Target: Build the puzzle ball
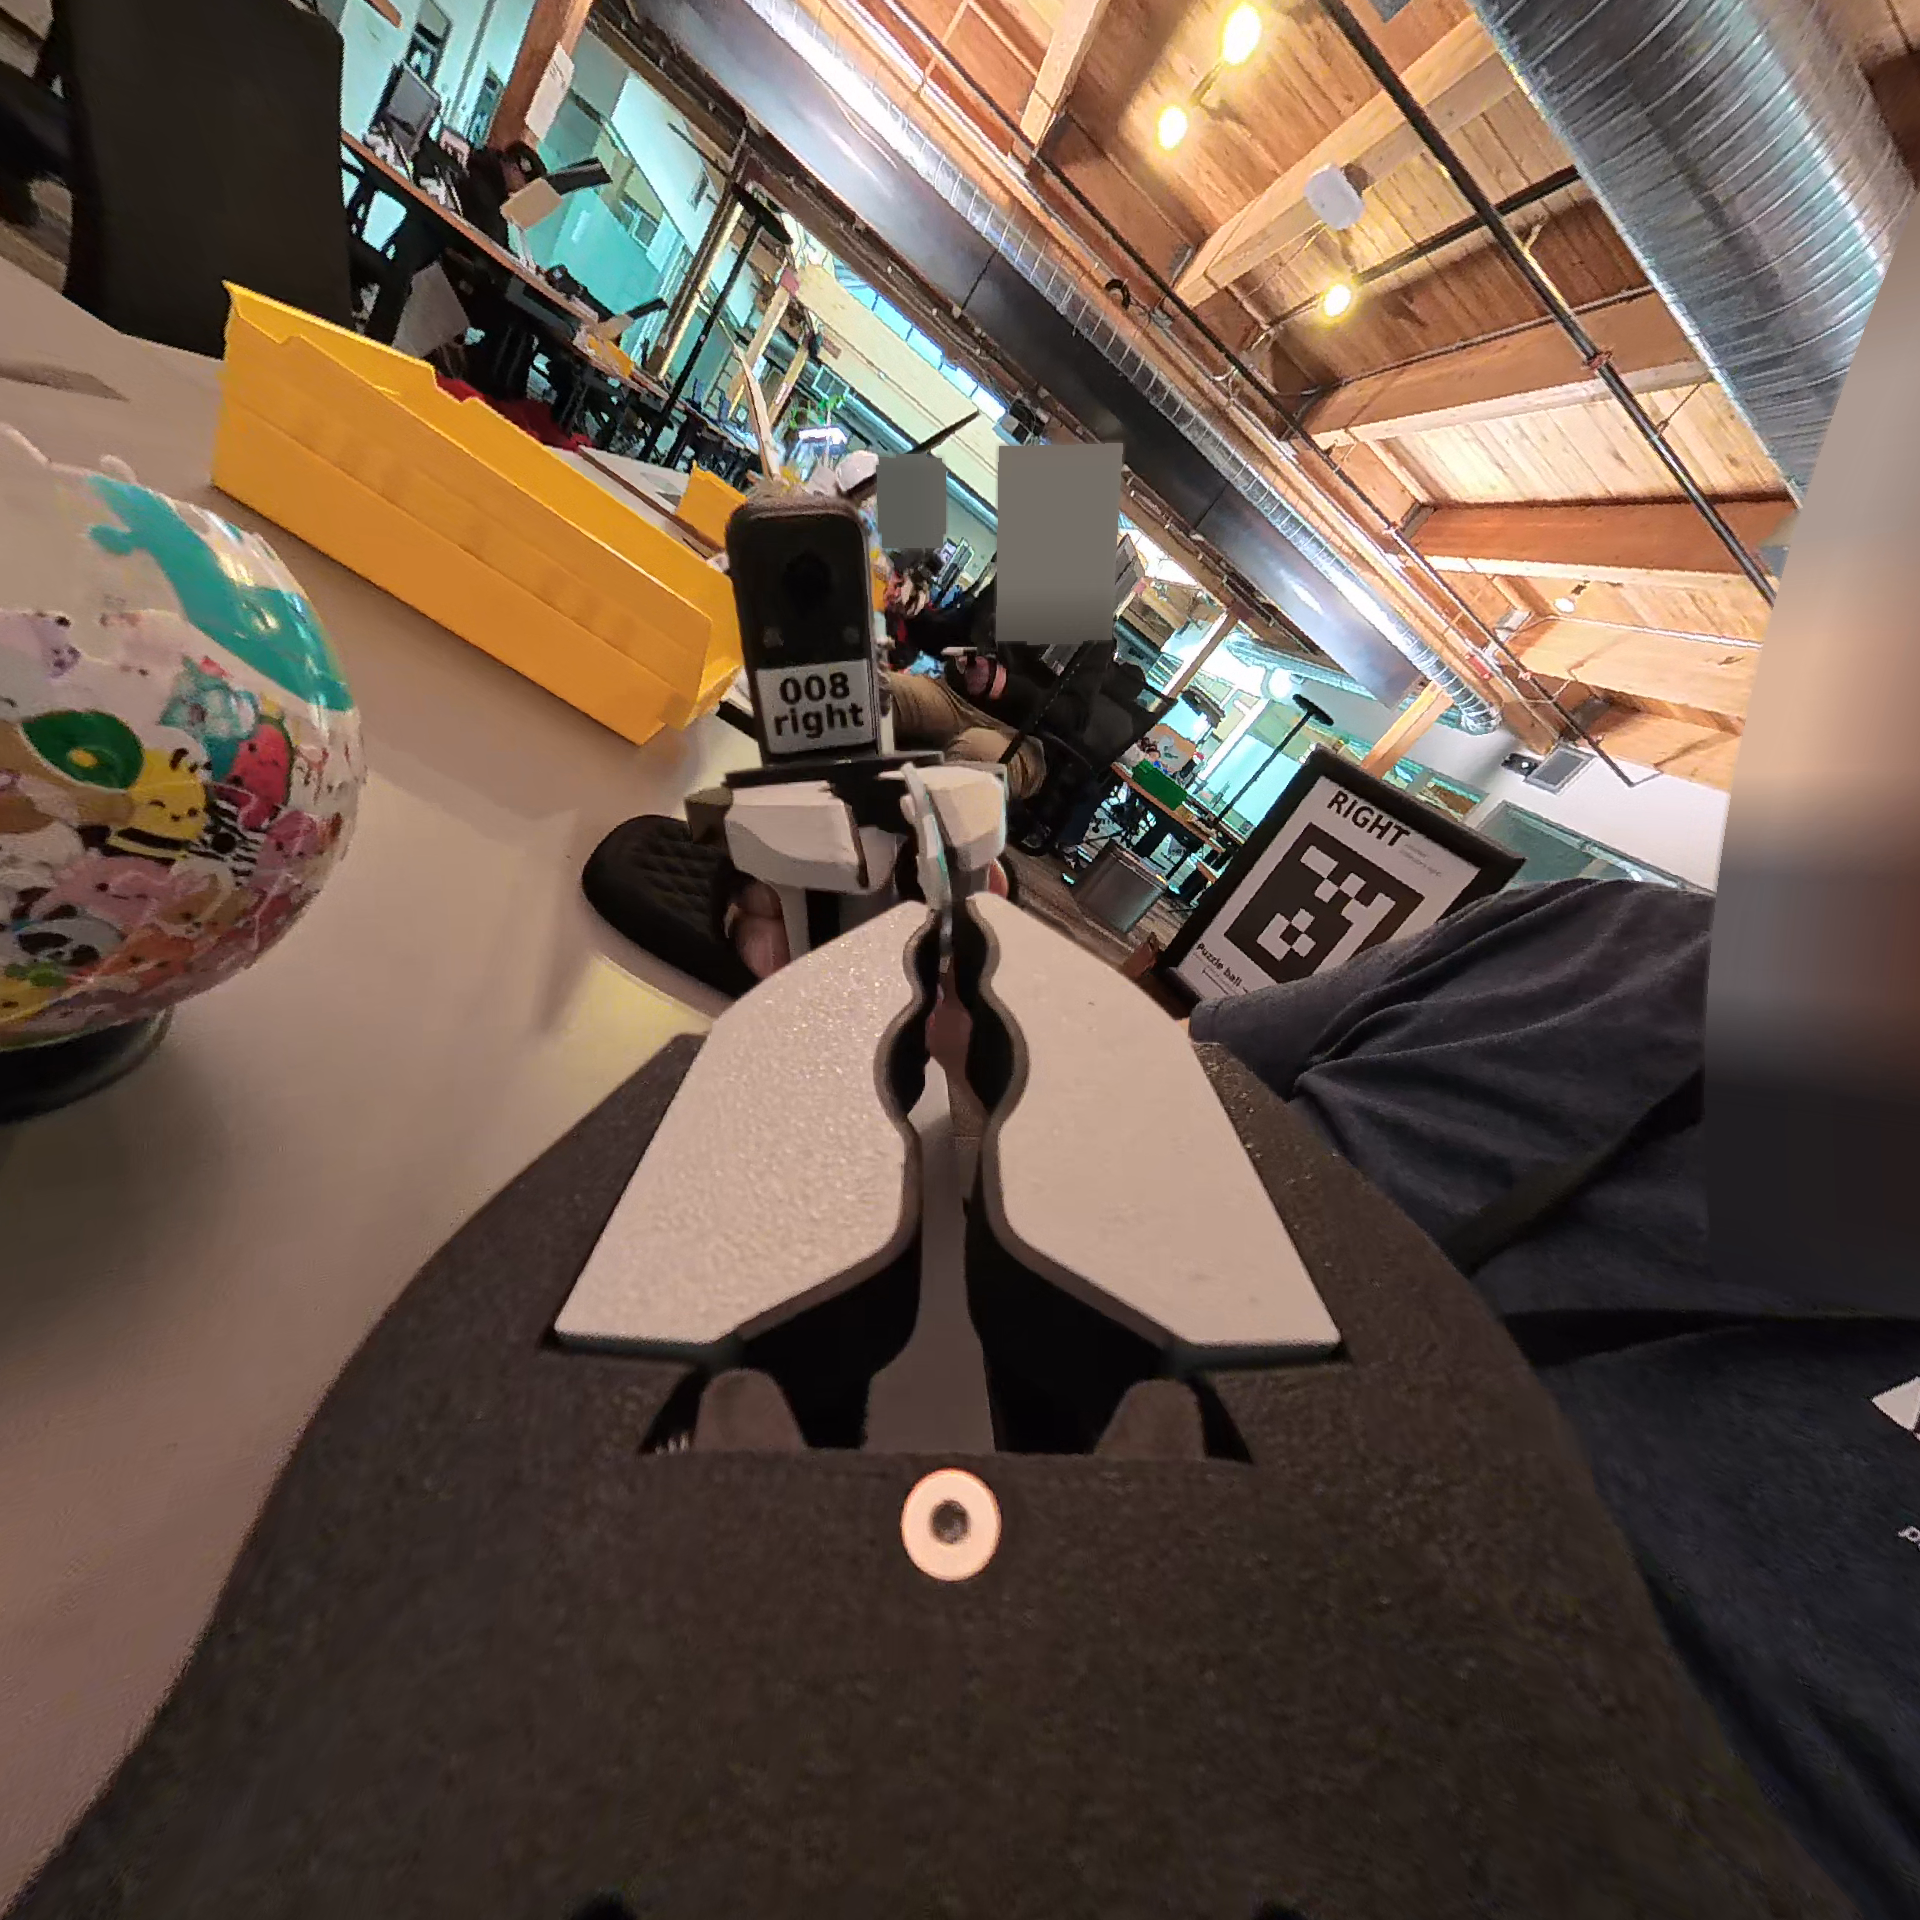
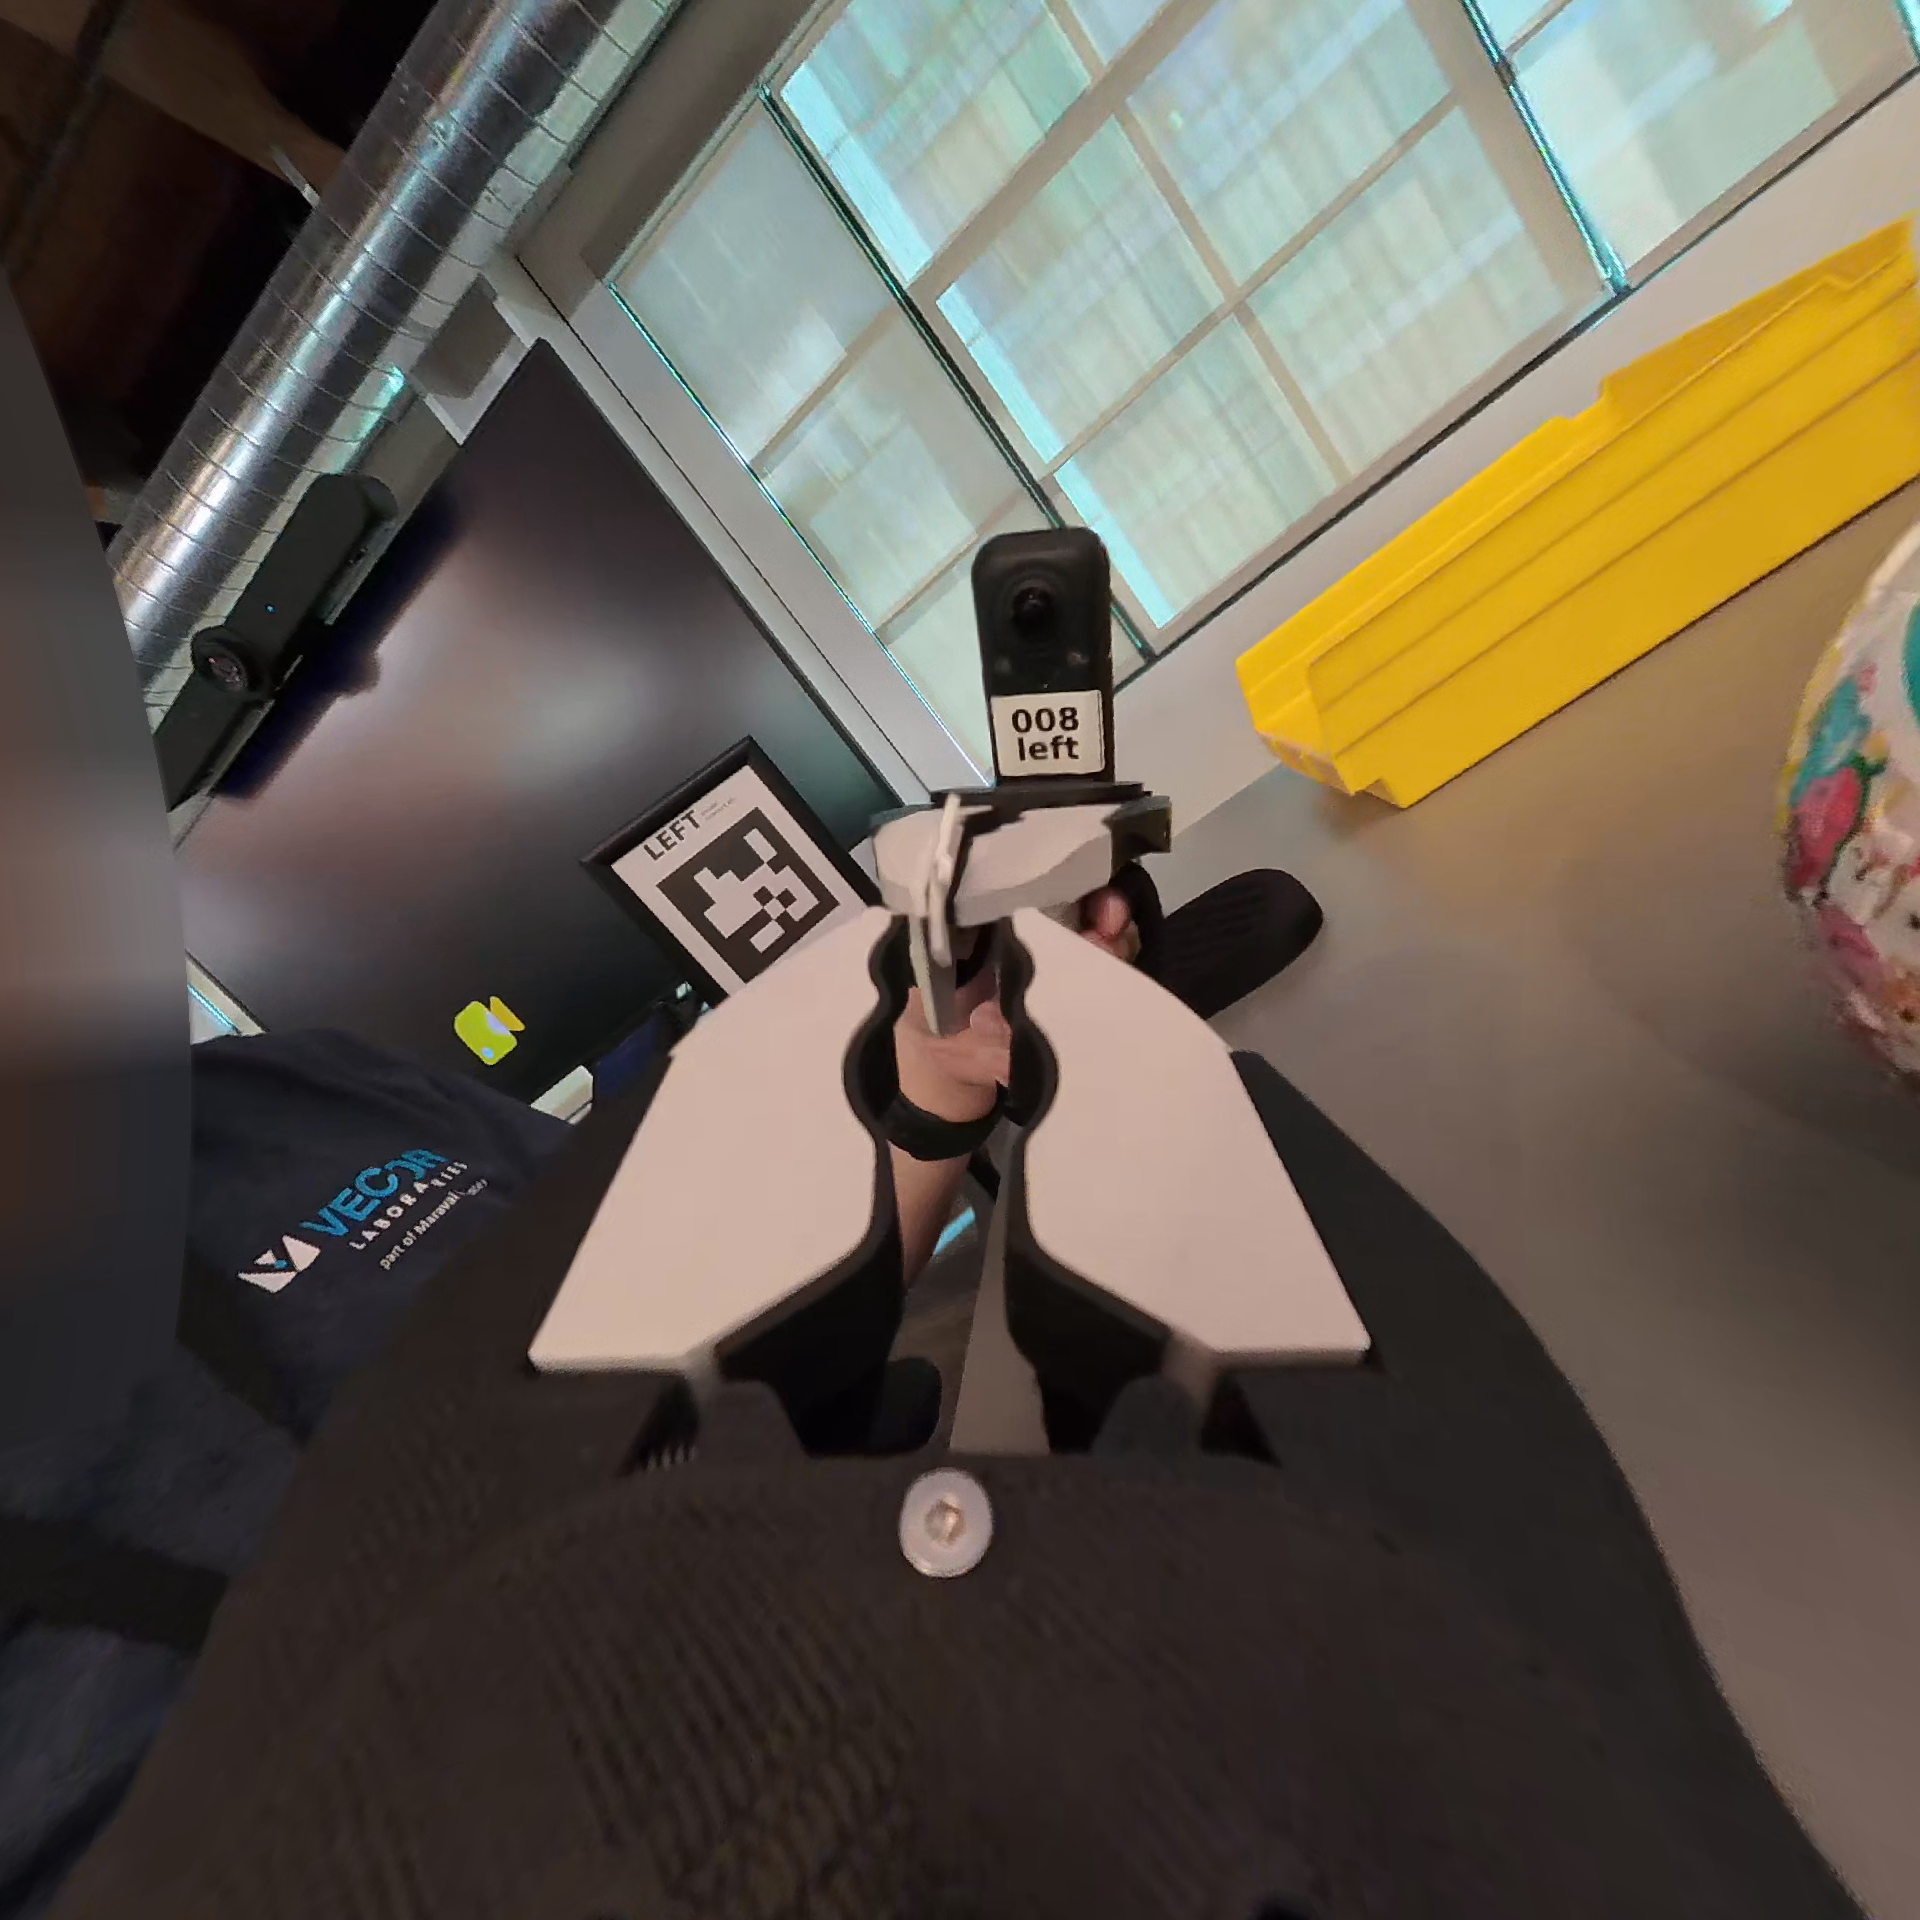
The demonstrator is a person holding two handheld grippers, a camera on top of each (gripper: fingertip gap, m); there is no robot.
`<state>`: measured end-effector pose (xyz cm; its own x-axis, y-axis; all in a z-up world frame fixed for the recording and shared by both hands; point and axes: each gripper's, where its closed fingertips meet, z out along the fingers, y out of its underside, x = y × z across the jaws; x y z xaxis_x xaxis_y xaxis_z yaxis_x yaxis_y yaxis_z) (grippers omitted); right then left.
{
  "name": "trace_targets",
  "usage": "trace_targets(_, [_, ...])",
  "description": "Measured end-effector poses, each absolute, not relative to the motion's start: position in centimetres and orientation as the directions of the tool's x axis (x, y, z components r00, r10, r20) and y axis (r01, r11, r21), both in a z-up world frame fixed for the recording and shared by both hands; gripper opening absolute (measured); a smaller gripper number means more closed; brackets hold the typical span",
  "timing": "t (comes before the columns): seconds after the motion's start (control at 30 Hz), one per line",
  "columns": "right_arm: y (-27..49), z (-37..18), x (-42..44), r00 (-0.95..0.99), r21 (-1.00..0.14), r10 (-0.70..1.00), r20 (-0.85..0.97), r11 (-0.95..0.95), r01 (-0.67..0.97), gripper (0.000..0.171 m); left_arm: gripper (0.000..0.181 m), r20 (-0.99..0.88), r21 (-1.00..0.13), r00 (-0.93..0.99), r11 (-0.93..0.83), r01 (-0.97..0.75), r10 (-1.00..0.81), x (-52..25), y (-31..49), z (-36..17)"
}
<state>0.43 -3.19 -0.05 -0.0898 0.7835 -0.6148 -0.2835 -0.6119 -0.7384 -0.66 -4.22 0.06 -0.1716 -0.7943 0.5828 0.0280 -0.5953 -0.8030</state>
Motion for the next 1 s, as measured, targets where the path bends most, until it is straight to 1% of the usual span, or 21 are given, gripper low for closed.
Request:
trace_targets(0.1, [-2.8, 0.0, 0.8, -0.111, -0.723, 0.772, -0.626, -0.627, -0.290, 0.015, 0.002, 0.588, -0.804, -0.160, -0.594, -0.011, -0.793, -0.5, -4.4, -0.6])
trace_targets(0.23, [-2.9, -0.1, 1.1, -0.096, -0.767, 0.796, -0.597, -0.603, -0.219, 0.016, 0.002, 0.612, -0.790, -0.165, -0.606, -0.086, -0.774, -0.1, -4.7, -1.4])
trace_targets(0.37, [-2.7, -0.5, 1.4, -0.052, -0.825, 0.827, -0.560, -0.562, -0.058, 0.016, 0.002, 0.633, -0.773, -0.168, -0.607, -0.185, -0.756, 0.4, -5.2, -2.2])
trace_targets(0.43, [-3.2, -0.9, 1.3, -0.050, -0.845, 0.844, -0.534, -0.532, 0.056, 0.016, 0.002, 0.632, -0.772, -0.162, -0.595, -0.226, -0.758, 0.7, -5.3, -2.6])
trace_targets(0.5, [-3.9, -1.5, 1.2, -0.059, -0.849, 0.856, -0.513, -0.496, 0.182, 0.015, 0.002, 0.626, -0.774, -0.168, -0.582, -0.249, -0.762, 0.8, -5.4, -2.6])
trace_targets(0.6, [-3.9, -1.9, 1.1, -0.044, -0.836, 0.863, -0.503, -0.473, 0.278, 0.014, 0.002, 0.614, -0.785, -0.164, -0.574, -0.235, -0.772, 0.9, -4.8, -2.2])
trace_targets(0.63, [-3.8, -1.8, 1.0, -0.040, -0.832, 0.860, -0.508, -0.478, 0.282, 0.013, 0.002, 0.612, -0.788, -0.168, -0.577, -0.215, -0.773, 0.8, -4.6, -1.9])
trace_targets(0.7, [-3.5, -1.4, 0.9, -0.042, -0.831, 0.854, -0.518, -0.491, 0.261, 0.005, 0.002, 0.609, -0.792, -0.187, -0.580, -0.188, -0.771, 0.8, -4.4, -1.3])
trace_targets(0.87, [-3.7, -1.1, 0.8, -0.088, -0.820, 0.826, -0.557, -0.531, 0.212, 0.003, 0.002, 0.592, -0.805, -0.201, -0.562, -0.191, -0.780, 0.7, -4.6, -1.3])
trace_targets(1.0, [-3.2, -0.7, 0.8, -0.092, -0.796, 0.794, -0.602, -0.586, 0.148, 0.003, 0.004, 0.590, -0.807, -0.190, -0.572, -0.147, -0.784, 0.3, -3.7, -0.9])
